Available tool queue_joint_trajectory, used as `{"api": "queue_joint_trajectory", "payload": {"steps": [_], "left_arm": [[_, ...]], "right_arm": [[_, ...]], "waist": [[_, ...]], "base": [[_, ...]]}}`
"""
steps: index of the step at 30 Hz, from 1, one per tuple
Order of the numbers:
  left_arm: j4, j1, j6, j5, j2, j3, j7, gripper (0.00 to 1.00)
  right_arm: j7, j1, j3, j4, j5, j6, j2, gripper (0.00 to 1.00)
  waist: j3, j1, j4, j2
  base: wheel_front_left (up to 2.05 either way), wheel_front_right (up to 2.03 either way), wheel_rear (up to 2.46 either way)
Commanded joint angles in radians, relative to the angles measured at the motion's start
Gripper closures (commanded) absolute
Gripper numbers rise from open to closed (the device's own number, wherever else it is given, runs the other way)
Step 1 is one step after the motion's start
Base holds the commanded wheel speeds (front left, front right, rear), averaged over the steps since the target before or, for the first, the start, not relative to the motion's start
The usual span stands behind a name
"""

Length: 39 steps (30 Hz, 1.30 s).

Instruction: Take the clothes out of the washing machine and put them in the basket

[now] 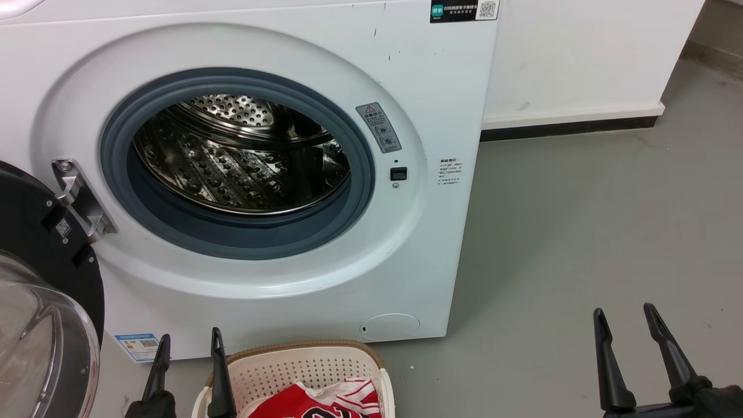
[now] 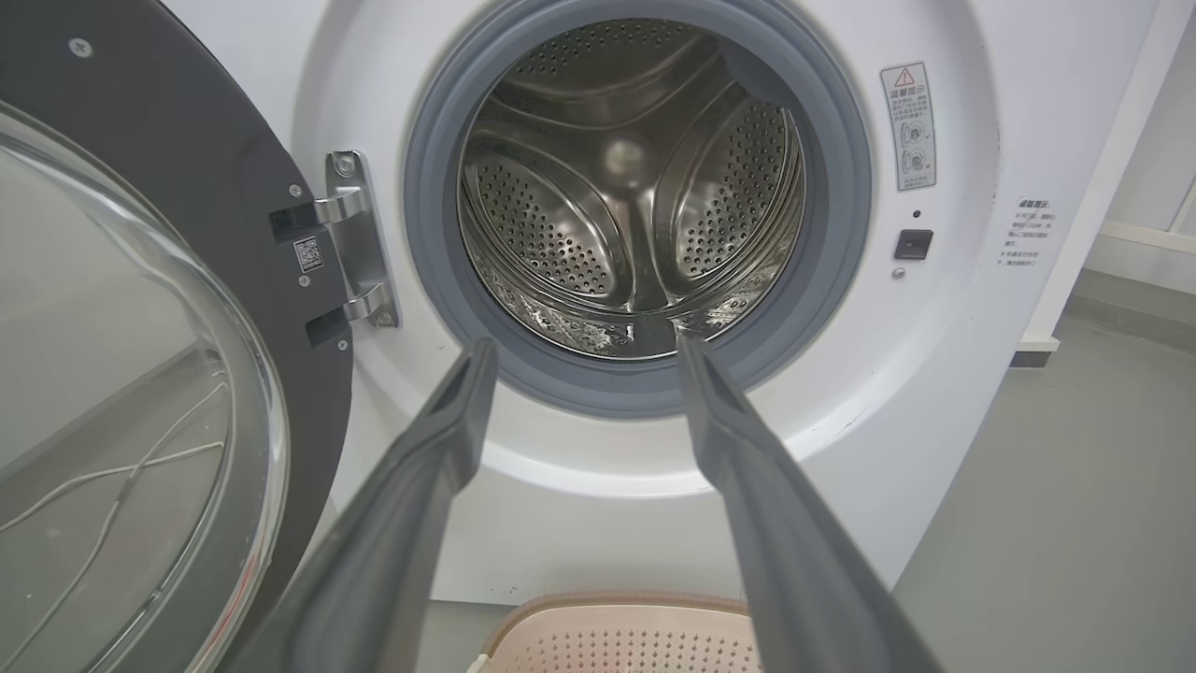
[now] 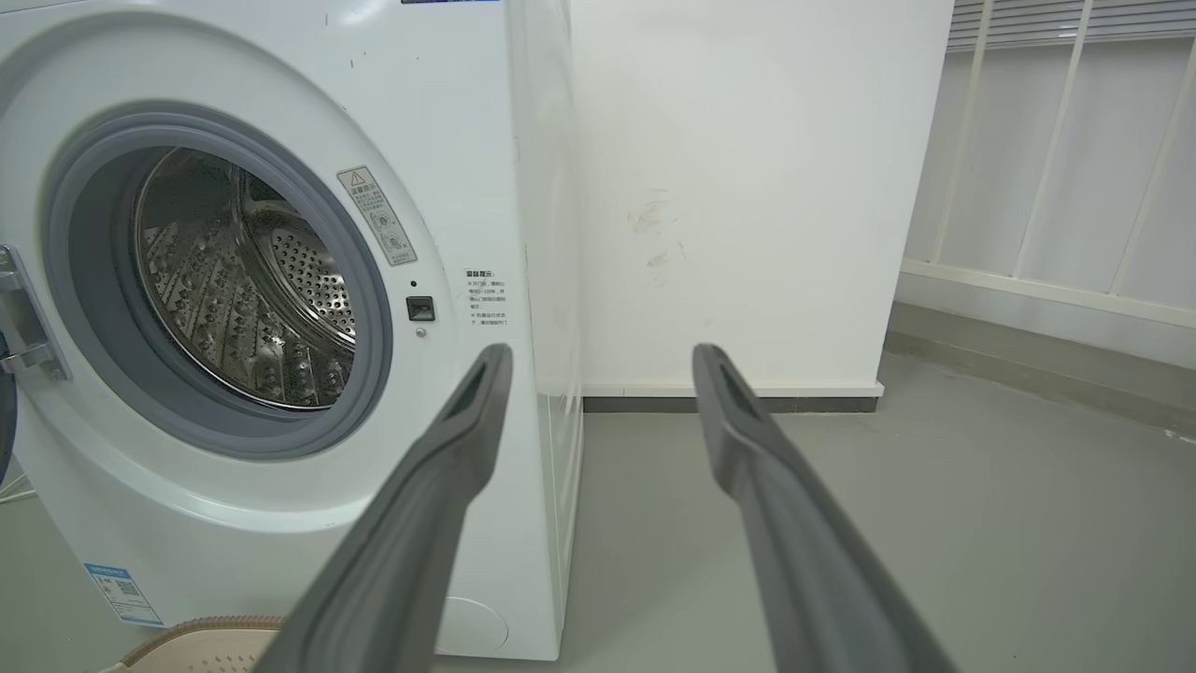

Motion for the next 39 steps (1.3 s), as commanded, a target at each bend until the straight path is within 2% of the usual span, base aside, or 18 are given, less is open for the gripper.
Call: {"api": "queue_joint_trajectory", "payload": {"steps": [1, 16, 17, 21, 39], "left_arm": [[0.0, 0.013, -0.001, -0.004, -0.003, 0.0, -0.003, 0.0], [0.004, 0.013, 0.008, -0.007, -0.003, 0.0, -0.003, 0.0], [0.003, 0.004, 0.006, -0.012, -0.001, 0.0, 0.0, 1.0], [0.029, 0.013, 0.004, -0.022, -0.001, -0.004, 0.004, 1.0], [0.081, -0.06, -0.053, -0.4, 0.018, 0.001, 0.071, 1.0]], "right_arm": [[-0.002, 0.013, -0.001, 0.001, 0.005, 0.0, 0.0, 0.0], [-0.002, 0.015, 0.001, -0.004, 0.006, 0.0, 0.0, 0.0], [0.0, 0.002, 0.002, -0.001, 0.006, 0.0, 0.0, 1.0], [0.002, 0.003, 0.007, 0.026, 0.016, 0.0, 0.001, 1.0], [0.065, -0.075, 0.016, 0.104, 0.404, 0.0, -0.024, 1.0]], "waist": [[-0.001, 0.0, 0.0, 0.0], [-0.001, 0.0, -0.002, 0.0], [-0.001, 0.0, -0.002, 0.0], [-0.001, 0.0, -0.002, 0.0], [0.007, 0.0, 0.01, 0.0]], "base": [[0.0, 0.0, 0.0], [0.0, 0.0, 0.0], [0.0, 0.0, 0.0], [0.0, 0.0, 0.0], [0.0, 0.0, 0.0]]}}
